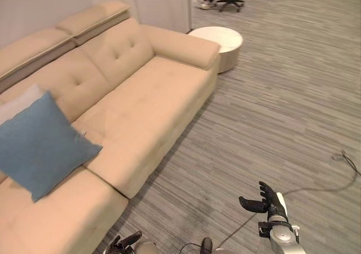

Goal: Pick up all the scattered cushions and arrange them neatly on the sofa.

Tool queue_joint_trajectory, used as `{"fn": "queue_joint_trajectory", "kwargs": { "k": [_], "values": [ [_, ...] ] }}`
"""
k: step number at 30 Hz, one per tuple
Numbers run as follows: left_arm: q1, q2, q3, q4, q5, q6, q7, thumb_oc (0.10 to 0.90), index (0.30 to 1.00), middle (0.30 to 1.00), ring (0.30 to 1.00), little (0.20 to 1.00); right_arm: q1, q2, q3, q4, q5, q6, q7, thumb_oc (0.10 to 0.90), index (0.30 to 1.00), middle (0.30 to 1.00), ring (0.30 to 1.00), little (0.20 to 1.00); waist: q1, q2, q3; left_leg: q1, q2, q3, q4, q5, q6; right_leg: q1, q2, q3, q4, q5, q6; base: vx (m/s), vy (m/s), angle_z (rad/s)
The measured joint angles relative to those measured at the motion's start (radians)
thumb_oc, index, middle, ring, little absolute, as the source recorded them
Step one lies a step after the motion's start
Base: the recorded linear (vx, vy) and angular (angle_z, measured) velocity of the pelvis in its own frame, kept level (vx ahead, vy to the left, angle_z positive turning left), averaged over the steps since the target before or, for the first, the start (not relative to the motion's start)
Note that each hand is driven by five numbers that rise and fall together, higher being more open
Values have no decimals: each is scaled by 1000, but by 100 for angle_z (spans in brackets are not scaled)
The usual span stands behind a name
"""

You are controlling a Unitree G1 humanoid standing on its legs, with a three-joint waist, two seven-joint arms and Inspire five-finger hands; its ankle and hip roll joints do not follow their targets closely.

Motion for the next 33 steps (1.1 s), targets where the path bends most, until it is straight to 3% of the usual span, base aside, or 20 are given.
{"fn": "queue_joint_trajectory", "kwargs": {
  "k": [2,5,9,10,11,13,14,15,16,18,19,20,21,22,24,25,26,27,29,33],
  "values": [
    [-3,0,2,-1,-7,9,-1,800,900,900,900,900,-5,1,11,1,-2,0,2,800,900,900,900,900,22,2,-1,-1,-11,2,-134,12,-13,23,17,-26,-21,-4,10,519,152,43],
    [-9,7,37,35,-32,19,2,800,900,900,900,900,-9,7,59,2,-10,1,13,800,900,900,900,900,49,3,-3,-18,26,28,-351,55,-59,86,57,-92,-58,-13,36,238,112,42],
    [12,9,76,37,-54,19,2,800,900,900,900,900,-3,5,78,4,-45,5,23,800,900,900,900,900,58,-4,-20,-2,40,80,-368,68,-50,160,57,-122,-49,-39,60,372,227,21],
    [23,6,75,41,-53,20,3,800,900,900,900,900,3,0,78,4,-63,11,24,800,900,900,900,900,63,12,-45,12,37,80,-353,63,-42,163,58,-112,-21,-41,61,300,143,-7],
    [29,10,77,52,-53,20,2,800,900,900,900,900,5,5,80,10,-79,16,37,800,900,900,900,900,75,-3,-54,43,19,83,-358,128,37,158,20,-88,55,-71,77,330,275,-1],
    [18,37,107,59,-53,21,2,800,900,900,900,900,14,21,102,9,-90,21,56,800,900,900,900,900,74,-86,-78,61,-64,96,-317,73,63,142,-81,-71,170,-108,121,329,325,37],
    [-5,37,100,60,-54,21,2,800,900,900,900,900,16,20,102,6,-94,22,61,800,900,900,900,900,69,-80,-75,89,-85,71,-321,65,86,58,-155,-47,394,-137,138,395,275,66],
    [-15,46,101,51,-53,18,-1,800,900,900,900,900,10,22,113,4,-94,22,66,800,900,900,900,900,77,-86,-76,95,-97,82,-300,36,105,39,-168,-13,421,-78,164,489,289,100],
    [-43,56,103,46,-53,21,4,800,900,900,900,900,8,28,115,1,-94,20,66,800,900,900,900,900,70,-83,-73,98,-119,73,-267,-4,113,24,-183,19,532,-45,152,414,124,97],
    [-50,63,82,15,-44,17,5,800,900,900,900,900,17,29,118,-3,-94,21,71,800,900,900,900,900,38,-52,-61,140,-137,-27,-307,-20,125,-15,-187,98,689,44,133,338,-1,136],
    [-54,58,70,7,-42,11,7,800,900,900,900,900,24,31,119,-11,-94,19,75,800,900,900,900,900,32,-56,-68,151,-147,-52,-321,-17,121,-27,-188,117,715,5,152,366,-46,89],
    [-56,64,60,-15,-41,5,10,800,900,900,900,900,22,31,121,-19,-94,19,85,800,900,900,900,900,50,-41,-60,169,-153,-76,-336,-48,139,-72,-194,156,709,-46,151,392,-84,65],
    [-54,69,52,-18,-40,4,22,800,900,900,900,900,26,32,118,-46,-94,16,91,800,900,900,900,900,25,-18,-53,170,-147,-110,-340,-48,136,-81,-170,178,631,-107,120,389,-100,77],
    [-58,68,54,-14,-40,3,28,800,900,900,900,900,28,25,116,-82,-93,1,90,800,900,900,900,900,-16,3,-41,180,-148,-168,-359,-44,134,-89,-131,215,490,-119,128,370,-126,117],
    [-59,65,56,-1,-39,-3,34,800,900,900,900,900,37,24,117,-88,-93,-5,90,800,900,900,900,900,-56,9,-41,197,-157,-220,-391,-13,114,-114,-116,302,292,-110,147,360,-166,122],
    [-58,65,54,2,-38,-4,44,800,900,900,900,900,45,25,120,-81,-92,-4,90,800,900,900,900,900,-65,1,-43,208,-167,-251,-402,-4,100,-130,-123,333,165,-58,168,313,-144,102],
    [-61,78,54,7,-33,-5,45,800,900,900,900,900,49,27,123,-78,-93,-2,90,800,900,900,900,900,-64,-13,-41,218,-173,-258,-410,-22,102,-157,-137,315,92,11,163,406,-149,86],
    [-45,92,56,9,-31,-4,48,800,900,900,900,900,51,45,127,-71,-93,0,91,800,900,900,900,900,-61,-54,-47,221,-193,-272,-416,-17,59,-174,-153,285,59,143,135,298,-85,67],
    [-23,75,62,29,-32,-1,48,800,900,900,900,900,42,45,134,-47,-94,8,95,800,900,900,900,900,-52,-46,-59,250,-159,-258,-403,-49,27,-166,-136,217,60,136,155,336,-115,21],
    [8,37,104,31,-47,-1,50,800,900,900,900,900,32,-10,137,-75,-118,7,110,800,900,900,900,900,-62,-9,-61,276,-100,-260,-388,-69,-24,-97,-76,149,22,157,131,234,-126,18]
  ]
}}
